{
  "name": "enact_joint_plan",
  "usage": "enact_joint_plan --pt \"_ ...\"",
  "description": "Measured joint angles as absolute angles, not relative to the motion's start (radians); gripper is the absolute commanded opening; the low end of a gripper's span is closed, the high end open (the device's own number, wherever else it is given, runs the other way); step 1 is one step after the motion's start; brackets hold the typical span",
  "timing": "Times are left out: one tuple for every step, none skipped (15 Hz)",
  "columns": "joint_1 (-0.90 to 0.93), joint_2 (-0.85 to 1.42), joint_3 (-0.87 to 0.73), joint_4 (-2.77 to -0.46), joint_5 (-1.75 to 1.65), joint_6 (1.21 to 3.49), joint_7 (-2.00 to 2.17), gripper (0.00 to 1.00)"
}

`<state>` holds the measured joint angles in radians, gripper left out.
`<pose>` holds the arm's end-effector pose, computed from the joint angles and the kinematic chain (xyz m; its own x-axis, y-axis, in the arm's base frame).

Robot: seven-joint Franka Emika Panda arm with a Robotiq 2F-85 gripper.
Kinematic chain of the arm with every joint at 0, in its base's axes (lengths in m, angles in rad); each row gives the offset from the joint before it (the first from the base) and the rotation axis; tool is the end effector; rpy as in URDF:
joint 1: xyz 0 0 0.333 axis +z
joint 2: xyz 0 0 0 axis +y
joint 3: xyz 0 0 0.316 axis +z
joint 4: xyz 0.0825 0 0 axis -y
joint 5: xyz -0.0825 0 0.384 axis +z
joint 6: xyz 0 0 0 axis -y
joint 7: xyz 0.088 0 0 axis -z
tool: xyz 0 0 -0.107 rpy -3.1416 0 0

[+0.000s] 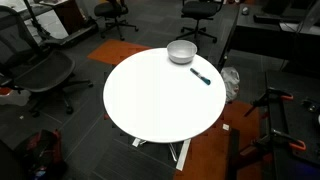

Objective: Put the marker inside the grey bowl

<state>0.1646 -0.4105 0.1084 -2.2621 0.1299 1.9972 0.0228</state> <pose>0.4248 0.1321 0.5344 0.9718 0.1900 0.1399 0.2029 -0.9755 -0.0847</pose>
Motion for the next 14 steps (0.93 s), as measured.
enact_joint_plan --pt "0.165 -0.410 0.108 -2.262 0.130 1.997 0.023 1.00" --pt "0.165 -0.410 0.108 -2.262 0.130 1.997 0.023 1.00" --pt "0.165 -0.410 0.108 -2.262 0.130 1.997 0.023 1.00" --pt "0.165 -0.410 0.108 -2.262 0.130 1.997 0.023 1.00" --pt "0.165 -0.410 0.108 -2.262 0.130 1.997 0.023 1.00" --pt "0.165 -0.410 0.108 -2.262 0.130 1.997 0.023 1.00" --pt "0.165 -0.410 0.108 -2.262 0.130 1.997 0.023 1.00" --pt "0.165 -0.410 0.108 -2.262 0.130 1.997 0.023 1.00" --pt "0.165 -0.410 0.108 -2.262 0.130 1.997 0.023 1.00" --pt "0.165 -0.410 0.108 -2.262 0.130 1.997 0.023 1.00" --pt "0.164 -0.410 0.108 -2.262 0.130 1.997 0.023 1.00" --pt "0.162 -0.410 0.108 -2.263 0.130 1.997 0.023 1.00" --pt "0.159 -0.411 0.106 -2.265 0.130 1.997 0.023 1.00" --pt "0.154 -0.411 0.102 -2.268 0.130 1.997 0.023 1.00"
